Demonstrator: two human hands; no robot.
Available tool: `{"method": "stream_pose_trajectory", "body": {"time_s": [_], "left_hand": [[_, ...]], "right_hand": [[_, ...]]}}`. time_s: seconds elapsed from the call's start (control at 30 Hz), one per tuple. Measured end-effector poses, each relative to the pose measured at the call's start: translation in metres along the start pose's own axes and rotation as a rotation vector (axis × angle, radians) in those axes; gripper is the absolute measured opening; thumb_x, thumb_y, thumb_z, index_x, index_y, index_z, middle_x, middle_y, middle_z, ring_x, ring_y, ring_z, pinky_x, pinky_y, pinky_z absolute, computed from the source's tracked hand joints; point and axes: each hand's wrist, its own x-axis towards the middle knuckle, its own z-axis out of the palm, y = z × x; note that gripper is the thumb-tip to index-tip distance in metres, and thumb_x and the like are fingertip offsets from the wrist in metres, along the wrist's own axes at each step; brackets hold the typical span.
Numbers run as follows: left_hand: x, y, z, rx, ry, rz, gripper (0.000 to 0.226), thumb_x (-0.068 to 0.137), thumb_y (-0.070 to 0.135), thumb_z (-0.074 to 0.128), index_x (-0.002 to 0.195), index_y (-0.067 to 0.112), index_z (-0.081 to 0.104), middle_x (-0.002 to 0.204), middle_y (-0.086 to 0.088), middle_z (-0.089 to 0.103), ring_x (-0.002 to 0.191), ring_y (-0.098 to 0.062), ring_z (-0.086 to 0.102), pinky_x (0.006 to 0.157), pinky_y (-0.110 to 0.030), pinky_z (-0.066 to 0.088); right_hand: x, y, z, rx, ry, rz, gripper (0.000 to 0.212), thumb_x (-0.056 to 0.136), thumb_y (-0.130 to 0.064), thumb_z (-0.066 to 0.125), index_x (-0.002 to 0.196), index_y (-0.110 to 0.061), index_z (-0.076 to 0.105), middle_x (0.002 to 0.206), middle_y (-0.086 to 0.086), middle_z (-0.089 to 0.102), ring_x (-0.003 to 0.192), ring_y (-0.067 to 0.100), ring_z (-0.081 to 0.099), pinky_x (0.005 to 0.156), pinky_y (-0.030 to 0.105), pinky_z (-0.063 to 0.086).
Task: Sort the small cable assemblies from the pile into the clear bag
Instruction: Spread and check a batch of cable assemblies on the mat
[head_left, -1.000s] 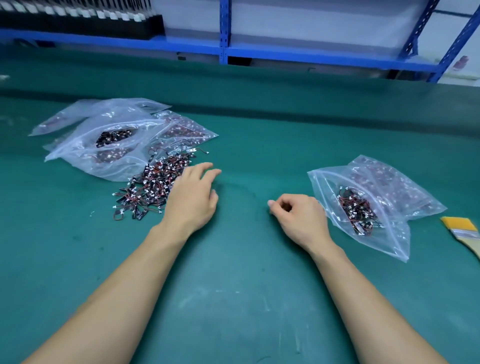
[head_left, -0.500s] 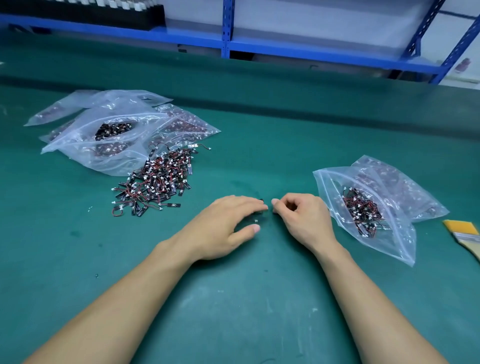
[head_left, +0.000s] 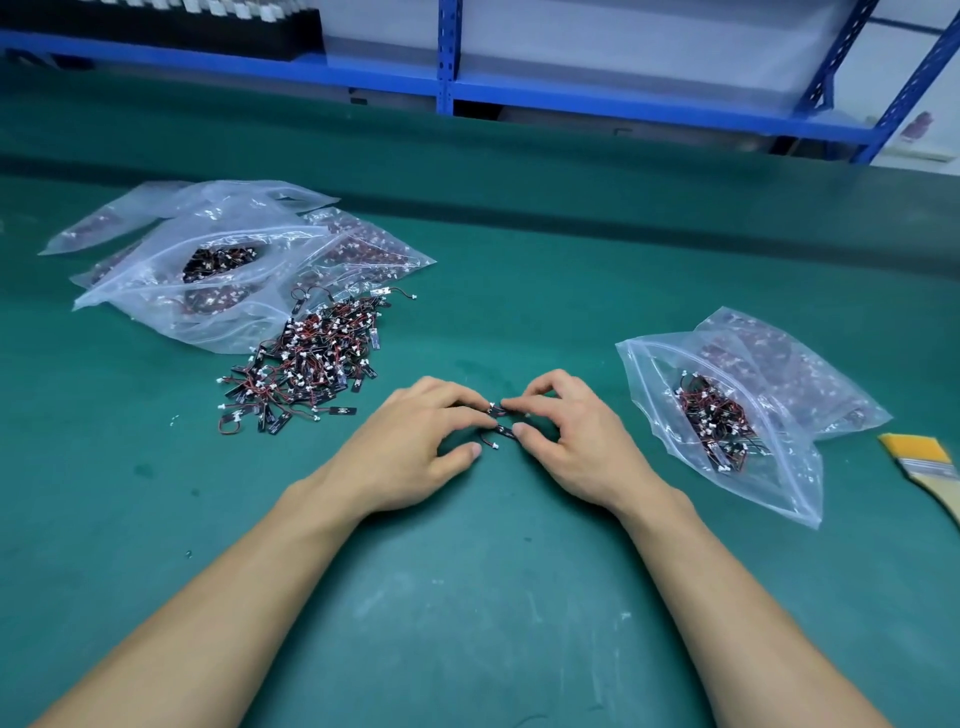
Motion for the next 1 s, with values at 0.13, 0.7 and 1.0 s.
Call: {"method": "stream_pose_trajectory", "body": {"time_s": [0.13, 0.7, 1.0], "left_hand": [[0.0, -0.004, -0.004, 0.04, 0.024, -0.04, 0.032, 0.095, 0.038, 0.059, 0.126, 0.032, 0.062, 0.128, 0.021, 0.057, 0.123, -0.006, 0.042, 0.104, -0.036, 0.037], [0.0, -0.009, -0.009, 0.037, 0.113, -0.189, 0.019, 0.093, 0.036, 0.062, 0.11, 0.032, 0.07, 0.105, 0.013, 0.055, 0.103, -0.013, 0.046, 0.098, -0.04, 0.04], [0.0, -0.007, -0.013, -0.014, 0.092, -0.167, 0.008, 0.087, 0.022, 0.067, 0.092, 0.028, 0.07, 0.1, 0.012, 0.06, 0.098, -0.014, 0.048, 0.093, -0.041, 0.043]], "right_hand": [[0.0, 0.003, -0.003, -0.004, 0.058, 0.041, 0.022, 0.095, -0.032, 0.062, 0.114, -0.035, 0.072, 0.105, -0.017, 0.053, 0.106, 0.007, 0.047, 0.092, 0.037, 0.046], [-0.006, -0.01, -0.006, 0.033, 0.009, -0.168, 0.011, 0.087, -0.023, 0.074, 0.098, -0.025, 0.077, 0.094, -0.009, 0.062, 0.094, 0.017, 0.051, 0.086, 0.028, 0.044], [-0.003, -0.008, -0.003, -0.049, 0.069, -0.045, 0.019, 0.091, -0.03, 0.067, 0.109, -0.026, 0.073, 0.091, -0.011, 0.059, 0.091, 0.011, 0.045, 0.084, 0.033, 0.046]]}}
